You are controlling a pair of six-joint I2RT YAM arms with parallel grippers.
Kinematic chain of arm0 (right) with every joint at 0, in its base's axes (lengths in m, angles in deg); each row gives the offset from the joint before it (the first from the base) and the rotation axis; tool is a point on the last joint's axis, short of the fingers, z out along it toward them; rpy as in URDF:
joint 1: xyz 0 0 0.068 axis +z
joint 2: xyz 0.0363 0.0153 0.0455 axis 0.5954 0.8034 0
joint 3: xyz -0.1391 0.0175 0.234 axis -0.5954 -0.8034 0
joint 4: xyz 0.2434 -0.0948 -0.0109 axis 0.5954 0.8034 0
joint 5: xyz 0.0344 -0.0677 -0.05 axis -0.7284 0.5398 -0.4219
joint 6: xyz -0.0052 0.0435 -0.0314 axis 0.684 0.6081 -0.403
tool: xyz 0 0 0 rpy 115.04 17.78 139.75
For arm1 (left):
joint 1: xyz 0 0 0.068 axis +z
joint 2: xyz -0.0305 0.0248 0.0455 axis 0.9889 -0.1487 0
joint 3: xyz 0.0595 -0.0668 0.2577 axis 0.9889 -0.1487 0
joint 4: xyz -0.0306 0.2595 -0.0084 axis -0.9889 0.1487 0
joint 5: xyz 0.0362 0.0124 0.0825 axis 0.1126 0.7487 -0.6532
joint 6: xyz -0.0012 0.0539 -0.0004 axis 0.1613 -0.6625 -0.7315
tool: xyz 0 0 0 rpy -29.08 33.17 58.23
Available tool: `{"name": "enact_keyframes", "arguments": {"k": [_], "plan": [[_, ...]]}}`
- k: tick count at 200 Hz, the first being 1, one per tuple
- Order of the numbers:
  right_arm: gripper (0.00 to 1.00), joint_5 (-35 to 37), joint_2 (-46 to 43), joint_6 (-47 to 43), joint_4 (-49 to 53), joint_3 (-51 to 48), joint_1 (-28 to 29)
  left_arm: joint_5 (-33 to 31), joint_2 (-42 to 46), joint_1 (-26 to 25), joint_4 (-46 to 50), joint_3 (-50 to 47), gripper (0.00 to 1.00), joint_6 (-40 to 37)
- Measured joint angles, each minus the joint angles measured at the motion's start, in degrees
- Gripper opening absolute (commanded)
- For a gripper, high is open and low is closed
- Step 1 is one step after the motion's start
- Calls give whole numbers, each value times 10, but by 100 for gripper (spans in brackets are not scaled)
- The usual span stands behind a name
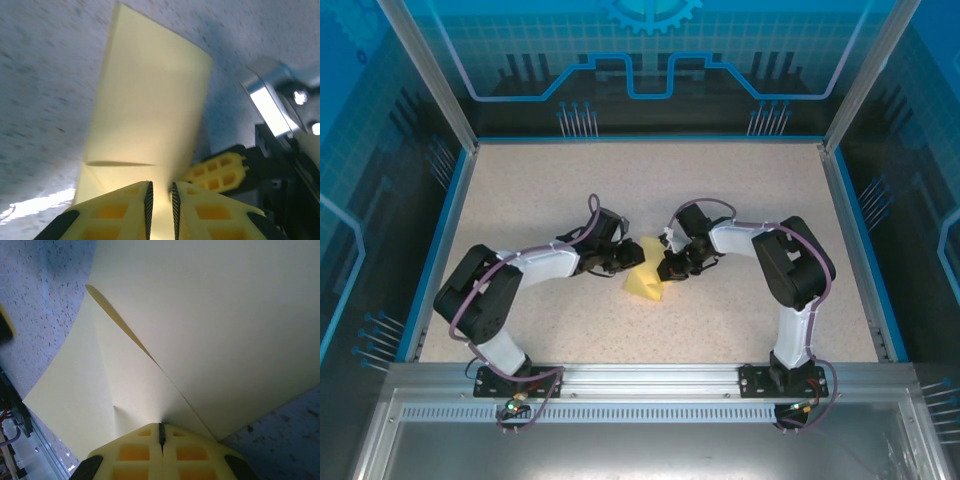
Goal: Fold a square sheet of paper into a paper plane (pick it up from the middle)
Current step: Fold the triangle a second time at the center of the table.
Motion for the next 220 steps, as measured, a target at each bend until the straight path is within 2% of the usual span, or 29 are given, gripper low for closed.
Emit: {"name": "enact_keyframes", "arguments": {"k": [56,107,155,220], "plan": [[6,3,-1,0,5,3,1,23,-73,-10,-36,-7,13,37],[7,25,-22,0,31,10,14,27,-73,-9,-71,-25,13,59],[7,13,-85,49,6,-17,62,25,-70,-9,-95,-39,13,72],[6,12,-70,71,2,-35,70,24,-70,-9,-96,-39,13,78]]}}
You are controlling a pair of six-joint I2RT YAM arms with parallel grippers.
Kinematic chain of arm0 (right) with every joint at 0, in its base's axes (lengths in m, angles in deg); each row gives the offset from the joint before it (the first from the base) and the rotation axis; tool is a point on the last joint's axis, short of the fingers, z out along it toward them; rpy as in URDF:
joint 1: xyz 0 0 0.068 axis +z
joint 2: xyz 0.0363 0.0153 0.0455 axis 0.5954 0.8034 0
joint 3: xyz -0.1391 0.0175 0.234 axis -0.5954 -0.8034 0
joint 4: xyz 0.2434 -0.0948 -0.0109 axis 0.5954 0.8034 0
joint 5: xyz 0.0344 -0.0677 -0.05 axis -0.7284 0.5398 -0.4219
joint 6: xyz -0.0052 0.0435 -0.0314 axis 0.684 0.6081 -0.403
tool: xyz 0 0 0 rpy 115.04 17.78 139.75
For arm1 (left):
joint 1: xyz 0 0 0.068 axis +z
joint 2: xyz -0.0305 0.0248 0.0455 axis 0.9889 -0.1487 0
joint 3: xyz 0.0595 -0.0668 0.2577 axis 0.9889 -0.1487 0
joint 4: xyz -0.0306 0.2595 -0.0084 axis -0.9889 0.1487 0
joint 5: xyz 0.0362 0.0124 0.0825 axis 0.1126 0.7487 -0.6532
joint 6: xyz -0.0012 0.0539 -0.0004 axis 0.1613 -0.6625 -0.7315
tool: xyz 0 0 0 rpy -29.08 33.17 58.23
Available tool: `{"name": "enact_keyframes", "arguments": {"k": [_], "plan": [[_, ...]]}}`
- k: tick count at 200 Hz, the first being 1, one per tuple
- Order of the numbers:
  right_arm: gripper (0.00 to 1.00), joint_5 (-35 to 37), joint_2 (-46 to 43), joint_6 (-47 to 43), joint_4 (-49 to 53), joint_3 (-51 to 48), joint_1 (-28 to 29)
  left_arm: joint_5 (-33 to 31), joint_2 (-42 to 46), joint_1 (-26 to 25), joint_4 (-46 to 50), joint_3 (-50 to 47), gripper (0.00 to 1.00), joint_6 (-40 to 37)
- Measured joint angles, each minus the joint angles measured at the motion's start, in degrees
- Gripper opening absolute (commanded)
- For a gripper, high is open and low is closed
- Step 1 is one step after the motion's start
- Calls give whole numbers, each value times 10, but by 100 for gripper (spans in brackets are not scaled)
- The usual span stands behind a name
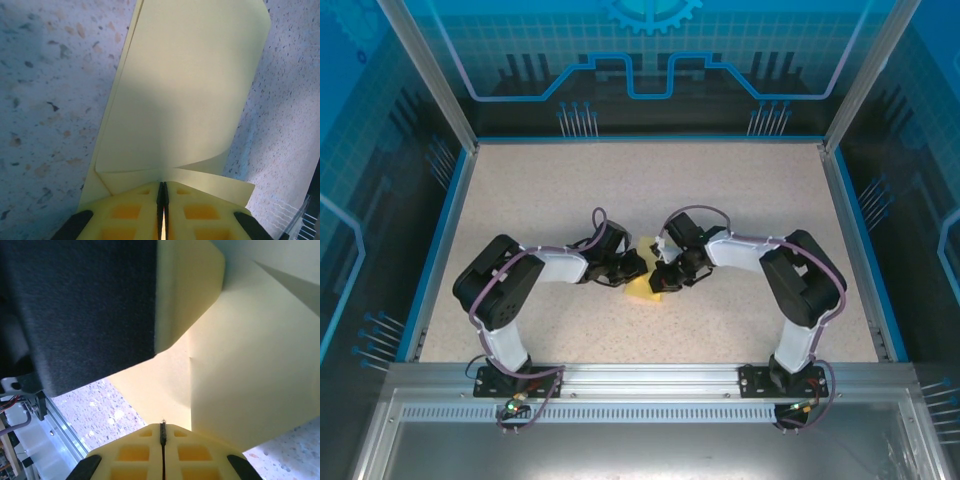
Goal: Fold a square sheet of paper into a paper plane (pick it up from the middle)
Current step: Fold the triangle a second time at the center of the table.
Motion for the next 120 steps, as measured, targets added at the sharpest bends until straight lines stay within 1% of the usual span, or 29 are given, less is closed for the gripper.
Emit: {"name": "enact_keyframes", "arguments": {"k": [39,120], "plan": [[7,9,19,-2,13,1,0,0,0,0,-1,-1,13,0],[6,10,21,-2,13,0,0,0,0,0,-5,-3,12,0]]}}
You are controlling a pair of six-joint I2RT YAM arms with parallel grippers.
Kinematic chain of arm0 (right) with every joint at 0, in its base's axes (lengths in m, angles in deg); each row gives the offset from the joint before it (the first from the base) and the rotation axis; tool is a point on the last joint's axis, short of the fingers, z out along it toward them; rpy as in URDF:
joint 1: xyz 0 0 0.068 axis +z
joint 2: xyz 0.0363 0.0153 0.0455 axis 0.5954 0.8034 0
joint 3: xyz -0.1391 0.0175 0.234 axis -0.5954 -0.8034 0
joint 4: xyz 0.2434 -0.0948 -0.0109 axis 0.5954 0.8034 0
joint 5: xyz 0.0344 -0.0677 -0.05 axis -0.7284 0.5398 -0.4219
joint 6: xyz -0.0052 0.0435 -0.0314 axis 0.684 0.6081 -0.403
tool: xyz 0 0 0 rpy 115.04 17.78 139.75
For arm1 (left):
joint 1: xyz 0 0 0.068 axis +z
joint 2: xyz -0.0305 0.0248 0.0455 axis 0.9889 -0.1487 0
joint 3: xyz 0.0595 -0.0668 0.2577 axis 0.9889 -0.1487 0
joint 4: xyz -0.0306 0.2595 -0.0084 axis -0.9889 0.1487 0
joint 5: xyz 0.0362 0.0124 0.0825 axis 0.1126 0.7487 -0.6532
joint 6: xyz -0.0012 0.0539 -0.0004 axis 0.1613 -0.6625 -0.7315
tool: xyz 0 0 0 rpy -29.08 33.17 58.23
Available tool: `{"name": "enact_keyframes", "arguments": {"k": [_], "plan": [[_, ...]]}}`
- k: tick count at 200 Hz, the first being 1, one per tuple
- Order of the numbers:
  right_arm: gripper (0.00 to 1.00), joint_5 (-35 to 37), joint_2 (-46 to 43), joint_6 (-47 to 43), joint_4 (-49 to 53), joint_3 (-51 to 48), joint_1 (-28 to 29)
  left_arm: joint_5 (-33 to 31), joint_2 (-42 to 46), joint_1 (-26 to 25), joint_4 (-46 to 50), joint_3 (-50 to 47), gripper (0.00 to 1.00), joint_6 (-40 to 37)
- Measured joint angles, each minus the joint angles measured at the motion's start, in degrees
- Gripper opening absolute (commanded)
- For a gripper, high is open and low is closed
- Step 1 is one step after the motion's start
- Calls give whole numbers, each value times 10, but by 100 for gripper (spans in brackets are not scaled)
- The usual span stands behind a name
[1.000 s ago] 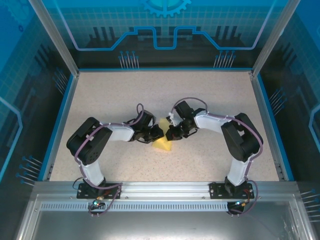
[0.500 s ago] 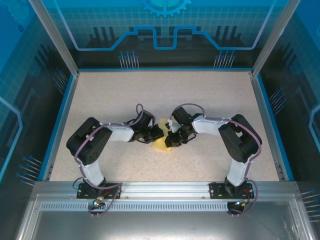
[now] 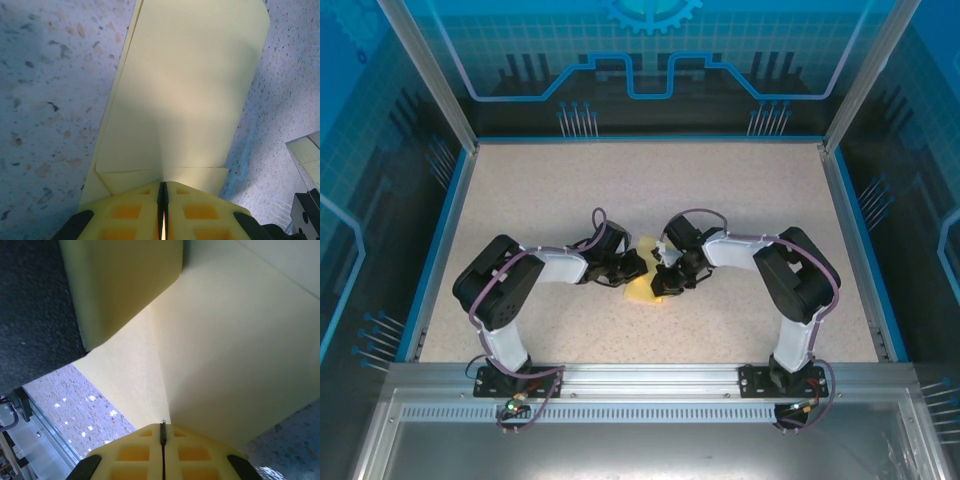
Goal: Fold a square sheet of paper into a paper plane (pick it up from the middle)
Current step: Fold the triangle a second time at the center of the table.
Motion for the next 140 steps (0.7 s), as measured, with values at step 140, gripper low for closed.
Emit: {"name": "enact_keyframes", "arguments": {"k": [140], "plan": [[6,-13,-9,-1,-19,-26,0,0,1,0,-6,-4,12,0]]}}
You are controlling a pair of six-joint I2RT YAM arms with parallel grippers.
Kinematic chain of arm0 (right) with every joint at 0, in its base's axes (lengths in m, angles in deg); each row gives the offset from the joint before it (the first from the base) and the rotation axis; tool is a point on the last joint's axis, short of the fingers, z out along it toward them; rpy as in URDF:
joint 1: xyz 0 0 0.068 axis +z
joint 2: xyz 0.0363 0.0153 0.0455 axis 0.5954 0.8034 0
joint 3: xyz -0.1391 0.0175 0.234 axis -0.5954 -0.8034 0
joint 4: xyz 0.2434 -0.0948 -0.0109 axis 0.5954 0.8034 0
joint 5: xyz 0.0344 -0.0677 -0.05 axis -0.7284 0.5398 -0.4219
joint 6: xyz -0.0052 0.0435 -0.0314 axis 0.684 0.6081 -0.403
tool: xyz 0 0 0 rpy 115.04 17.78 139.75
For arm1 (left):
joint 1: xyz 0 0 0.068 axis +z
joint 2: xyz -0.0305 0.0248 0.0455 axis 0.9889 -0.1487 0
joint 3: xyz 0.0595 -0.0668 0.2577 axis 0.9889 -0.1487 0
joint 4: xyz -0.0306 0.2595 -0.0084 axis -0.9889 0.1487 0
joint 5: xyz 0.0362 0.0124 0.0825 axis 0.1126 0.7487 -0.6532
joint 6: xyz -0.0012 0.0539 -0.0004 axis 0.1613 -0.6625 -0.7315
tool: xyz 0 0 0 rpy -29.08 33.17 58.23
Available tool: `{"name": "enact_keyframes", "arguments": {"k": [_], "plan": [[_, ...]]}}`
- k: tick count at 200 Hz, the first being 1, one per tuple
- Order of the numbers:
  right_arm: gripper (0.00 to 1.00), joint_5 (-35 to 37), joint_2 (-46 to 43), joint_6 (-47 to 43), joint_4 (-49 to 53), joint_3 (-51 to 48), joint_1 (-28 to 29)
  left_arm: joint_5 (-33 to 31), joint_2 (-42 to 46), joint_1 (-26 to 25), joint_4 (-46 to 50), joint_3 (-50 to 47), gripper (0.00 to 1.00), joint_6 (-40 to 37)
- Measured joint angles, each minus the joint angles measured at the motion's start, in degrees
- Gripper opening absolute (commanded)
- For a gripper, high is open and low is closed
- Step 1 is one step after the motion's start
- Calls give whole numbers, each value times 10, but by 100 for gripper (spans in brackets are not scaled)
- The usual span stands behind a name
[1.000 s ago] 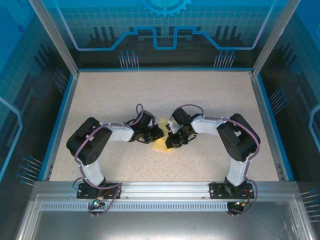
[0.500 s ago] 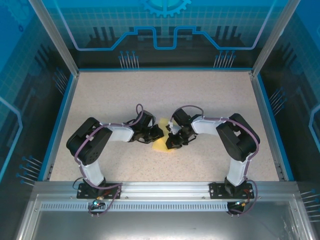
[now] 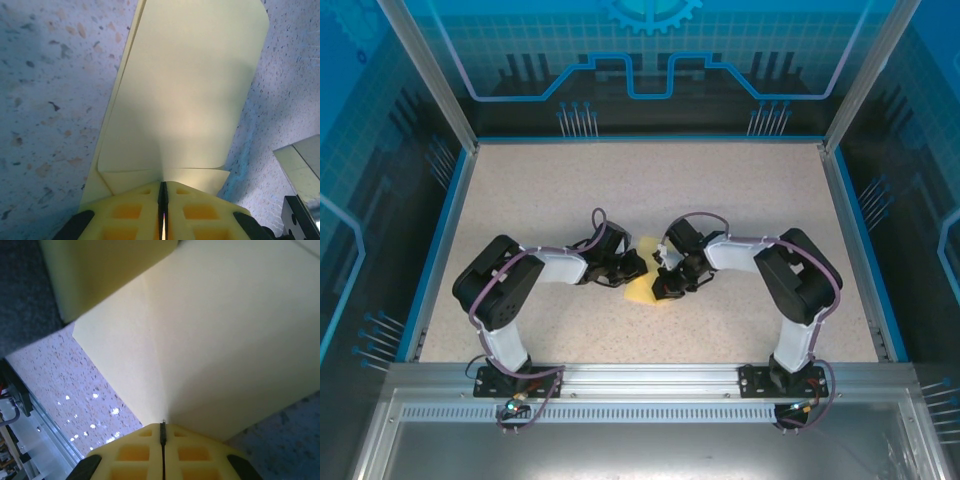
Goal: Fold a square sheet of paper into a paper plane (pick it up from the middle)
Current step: Fold the triangle a second time at the center of the table.
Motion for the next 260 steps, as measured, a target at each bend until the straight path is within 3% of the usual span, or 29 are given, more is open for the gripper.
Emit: {"name": "enact_keyframes", "arguments": {"k": [260], "plan": [[7,5,-37,0,24,-6,0,-2,1,0,-6,-4,12,11]]}}
